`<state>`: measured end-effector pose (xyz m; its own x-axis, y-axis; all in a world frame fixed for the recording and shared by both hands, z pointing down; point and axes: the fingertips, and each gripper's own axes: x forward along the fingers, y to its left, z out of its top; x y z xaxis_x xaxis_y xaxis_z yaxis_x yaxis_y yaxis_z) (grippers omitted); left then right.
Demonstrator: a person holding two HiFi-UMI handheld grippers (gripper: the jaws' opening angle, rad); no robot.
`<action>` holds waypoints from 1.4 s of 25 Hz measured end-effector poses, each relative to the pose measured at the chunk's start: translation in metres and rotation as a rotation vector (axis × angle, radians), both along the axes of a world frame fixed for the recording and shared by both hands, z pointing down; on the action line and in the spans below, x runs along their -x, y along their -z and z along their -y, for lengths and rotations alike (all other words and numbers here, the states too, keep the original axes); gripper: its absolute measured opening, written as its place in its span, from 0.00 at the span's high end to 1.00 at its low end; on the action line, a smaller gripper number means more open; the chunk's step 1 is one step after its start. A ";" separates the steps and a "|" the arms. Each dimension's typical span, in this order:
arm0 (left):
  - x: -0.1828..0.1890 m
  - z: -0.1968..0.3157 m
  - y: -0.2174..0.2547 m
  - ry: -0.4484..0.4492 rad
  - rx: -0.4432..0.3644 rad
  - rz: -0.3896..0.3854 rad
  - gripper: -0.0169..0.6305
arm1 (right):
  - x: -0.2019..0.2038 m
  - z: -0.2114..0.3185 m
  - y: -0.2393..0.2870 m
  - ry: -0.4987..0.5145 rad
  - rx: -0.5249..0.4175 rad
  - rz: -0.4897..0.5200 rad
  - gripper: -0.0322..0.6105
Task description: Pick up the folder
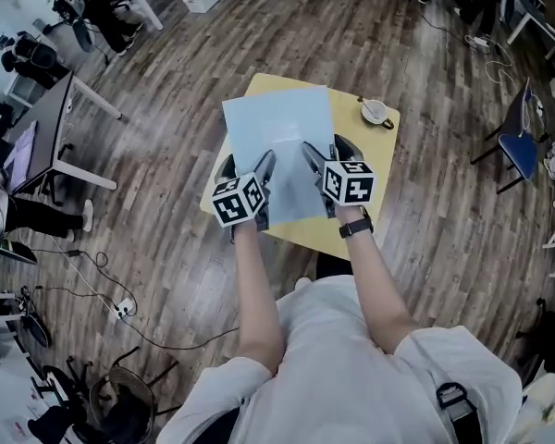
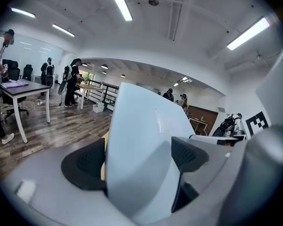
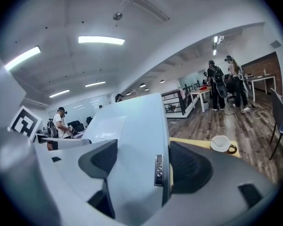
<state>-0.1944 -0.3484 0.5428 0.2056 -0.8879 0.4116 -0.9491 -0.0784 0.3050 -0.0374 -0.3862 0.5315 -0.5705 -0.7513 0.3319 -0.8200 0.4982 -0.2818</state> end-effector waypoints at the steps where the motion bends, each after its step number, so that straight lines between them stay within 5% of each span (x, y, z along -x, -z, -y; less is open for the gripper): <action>1: 0.001 -0.001 0.007 0.000 -0.016 0.008 0.29 | 0.001 -0.001 0.007 -0.001 -0.015 0.006 0.46; 13: 0.018 -0.011 0.071 0.001 -0.191 0.038 0.29 | 0.019 -0.021 0.079 0.023 -0.262 -0.064 0.46; 35: 0.011 -0.037 0.201 0.009 -0.506 0.150 0.30 | 0.010 -0.053 0.200 -0.062 -0.508 0.008 0.46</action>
